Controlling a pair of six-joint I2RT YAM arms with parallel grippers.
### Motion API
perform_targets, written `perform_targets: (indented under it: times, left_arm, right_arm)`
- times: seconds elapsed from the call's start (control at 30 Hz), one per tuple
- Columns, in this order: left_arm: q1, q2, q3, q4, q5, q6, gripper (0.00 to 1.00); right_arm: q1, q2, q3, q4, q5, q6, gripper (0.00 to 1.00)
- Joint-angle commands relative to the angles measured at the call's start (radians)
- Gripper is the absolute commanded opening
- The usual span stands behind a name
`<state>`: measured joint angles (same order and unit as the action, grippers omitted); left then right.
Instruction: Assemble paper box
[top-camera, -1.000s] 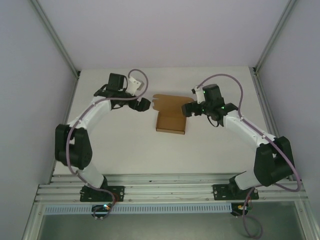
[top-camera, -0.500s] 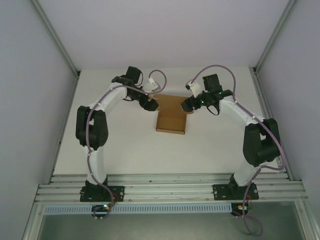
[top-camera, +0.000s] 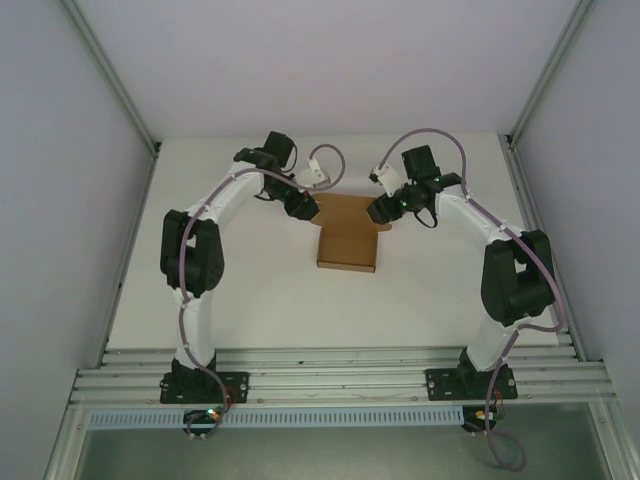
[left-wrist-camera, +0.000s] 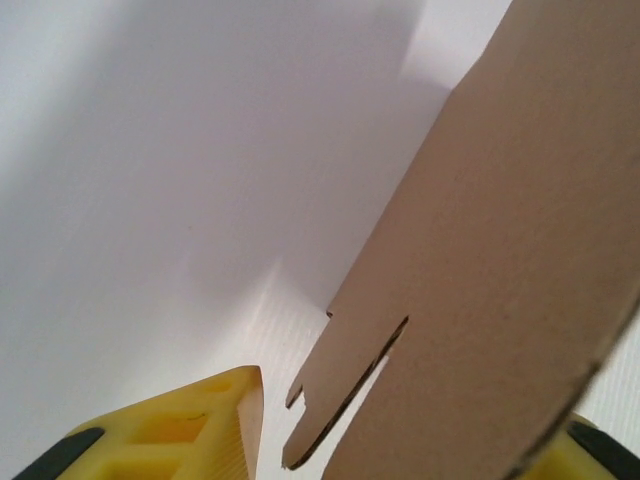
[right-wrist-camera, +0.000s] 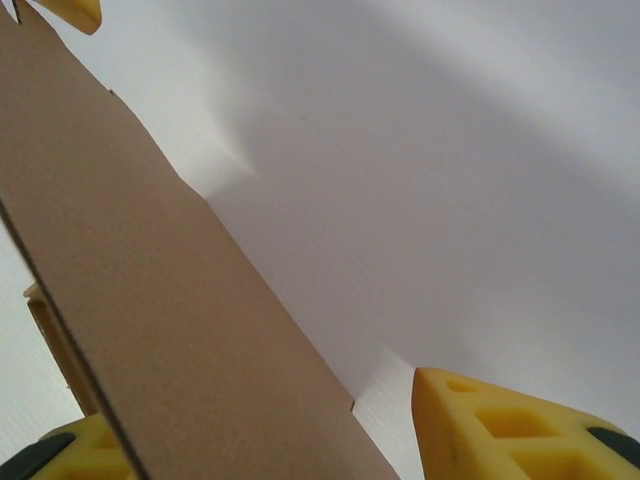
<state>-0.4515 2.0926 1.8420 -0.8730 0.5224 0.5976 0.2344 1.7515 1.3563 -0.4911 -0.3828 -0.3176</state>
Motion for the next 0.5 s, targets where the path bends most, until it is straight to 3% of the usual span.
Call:
perform_targets:
  times: [0.0, 0.47]
  left_arm:
    - [-0.007, 0.008, 0.024, -0.063, -0.001, 0.048, 0.39]
    - [-0.013, 0.086, 0.168, -0.21, 0.013, 0.187, 0.37]
  right_arm:
    - [-0.003, 0.009, 0.023, -0.088, 0.026, -0.049, 0.49]
    - [-0.025, 0.068, 0.085, -0.202, -0.046, -0.146, 0.45]
